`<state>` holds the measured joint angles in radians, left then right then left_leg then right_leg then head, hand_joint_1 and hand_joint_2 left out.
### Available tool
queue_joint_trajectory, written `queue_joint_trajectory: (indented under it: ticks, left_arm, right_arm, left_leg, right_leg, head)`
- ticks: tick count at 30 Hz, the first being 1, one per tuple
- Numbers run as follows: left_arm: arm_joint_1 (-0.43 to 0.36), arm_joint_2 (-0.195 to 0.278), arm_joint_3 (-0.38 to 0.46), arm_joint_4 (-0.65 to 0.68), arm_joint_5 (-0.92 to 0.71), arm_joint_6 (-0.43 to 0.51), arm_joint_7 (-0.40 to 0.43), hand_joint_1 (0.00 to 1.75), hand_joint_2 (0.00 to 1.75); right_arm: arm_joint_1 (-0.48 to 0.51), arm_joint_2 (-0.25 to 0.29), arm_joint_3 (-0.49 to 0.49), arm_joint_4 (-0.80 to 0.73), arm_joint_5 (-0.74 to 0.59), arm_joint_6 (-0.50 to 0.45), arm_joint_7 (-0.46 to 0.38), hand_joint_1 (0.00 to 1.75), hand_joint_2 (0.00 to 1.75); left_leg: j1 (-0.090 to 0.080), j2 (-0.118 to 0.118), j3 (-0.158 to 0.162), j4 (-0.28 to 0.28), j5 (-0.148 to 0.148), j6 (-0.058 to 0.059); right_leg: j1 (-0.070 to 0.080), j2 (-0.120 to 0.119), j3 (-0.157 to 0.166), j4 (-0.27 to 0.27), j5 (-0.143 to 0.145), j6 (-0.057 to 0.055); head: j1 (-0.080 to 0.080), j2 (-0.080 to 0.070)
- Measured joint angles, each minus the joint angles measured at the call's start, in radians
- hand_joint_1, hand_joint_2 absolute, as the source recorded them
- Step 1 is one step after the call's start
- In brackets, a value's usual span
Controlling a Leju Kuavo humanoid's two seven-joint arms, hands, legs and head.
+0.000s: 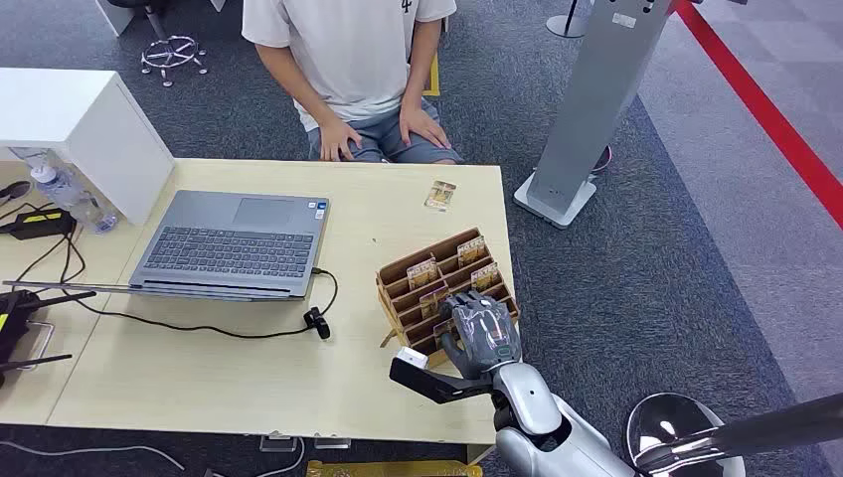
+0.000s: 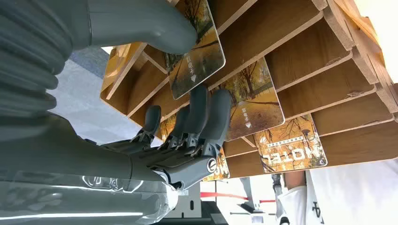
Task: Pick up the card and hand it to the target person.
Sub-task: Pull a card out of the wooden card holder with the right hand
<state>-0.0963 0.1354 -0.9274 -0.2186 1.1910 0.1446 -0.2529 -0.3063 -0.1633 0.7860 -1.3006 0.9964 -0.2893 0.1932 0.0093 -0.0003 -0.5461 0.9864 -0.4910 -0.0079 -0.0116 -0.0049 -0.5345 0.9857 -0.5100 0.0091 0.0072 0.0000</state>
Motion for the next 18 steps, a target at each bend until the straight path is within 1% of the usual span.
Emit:
queue_joint_trajectory:
  ticks: [2, 3, 5, 18]
  left_arm:
    - [0.0, 0.0, 0.0, 0.0, 0.0, 0.0, 0.0, 0.0, 1.75]
    - [0.0, 0.0, 0.0, 0.0, 0.0, 0.0, 0.0, 0.0, 1.75]
    - [0.0, 0.0, 0.0, 0.0, 0.0, 0.0, 0.0, 0.0, 1.75]
    - [0.0, 0.0, 0.0, 0.0, 0.001, 0.005, 0.0, 0.0, 1.75]
  right_arm:
    - [0.0, 0.0, 0.0, 0.0, 0.0, 0.001, -0.001, 1.17, 1.75]
    - [0.0, 0.0, 0.0, 0.001, 0.0, 0.002, -0.002, 1.24, 1.75]
    - [0.0, 0.0, 0.001, 0.003, -0.002, 0.003, -0.004, 1.28, 1.75]
    - [-0.002, 0.0, 0.003, 0.014, -0.013, -0.001, -0.006, 1.3, 1.75]
  left_leg:
    - [0.0, 0.0, 0.0, 0.0, 0.0, 0.0]
    - [0.0, 0.0, 0.0, 0.0, 0.0, 0.0]
    - [0.0, 0.0, 0.0, 0.0, 0.0, 0.0]
    - [0.0, 0.0, 0.0, 0.0, 0.0, 0.0]
  right_leg:
    - [0.0, 0.0, 0.0, 0.0, 0.0, 0.0]
    - [0.0, 0.0, 0.0, 0.0, 0.0, 0.0]
    - [0.0, 0.0, 0.0, 0.0, 0.0, 0.0]
    - [0.0, 0.0, 0.0, 0.0, 0.0, 0.0]
  head:
    - [0.0, 0.0]
    - [0.0, 0.0]
    - [0.0, 0.0]
    - [0.0, 0.0]
